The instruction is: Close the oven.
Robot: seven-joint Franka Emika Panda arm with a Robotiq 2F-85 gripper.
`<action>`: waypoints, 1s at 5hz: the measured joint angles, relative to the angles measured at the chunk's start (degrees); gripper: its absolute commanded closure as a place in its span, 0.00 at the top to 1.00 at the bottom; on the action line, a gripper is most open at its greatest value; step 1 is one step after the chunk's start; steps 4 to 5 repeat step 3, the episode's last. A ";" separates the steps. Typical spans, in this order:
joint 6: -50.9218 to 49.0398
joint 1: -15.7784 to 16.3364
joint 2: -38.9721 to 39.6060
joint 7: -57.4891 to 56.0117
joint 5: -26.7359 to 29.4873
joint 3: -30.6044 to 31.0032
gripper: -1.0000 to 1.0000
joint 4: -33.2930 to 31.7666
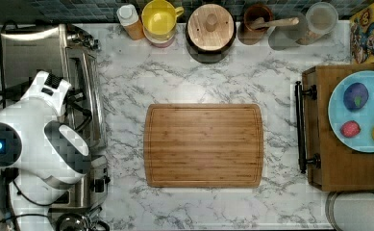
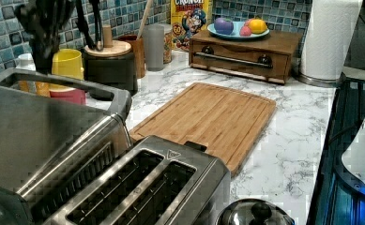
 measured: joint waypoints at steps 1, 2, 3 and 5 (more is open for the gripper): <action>-12.90 -0.07 -1.26 -0.91 0.27 0.96 0.00 5.37; -25.12 0.71 2.20 -1.01 -2.78 2.13 0.00 14.27; -25.84 1.18 5.71 -1.01 -3.87 2.90 0.00 18.97; -25.84 1.18 5.71 -1.01 -3.87 2.90 0.00 18.97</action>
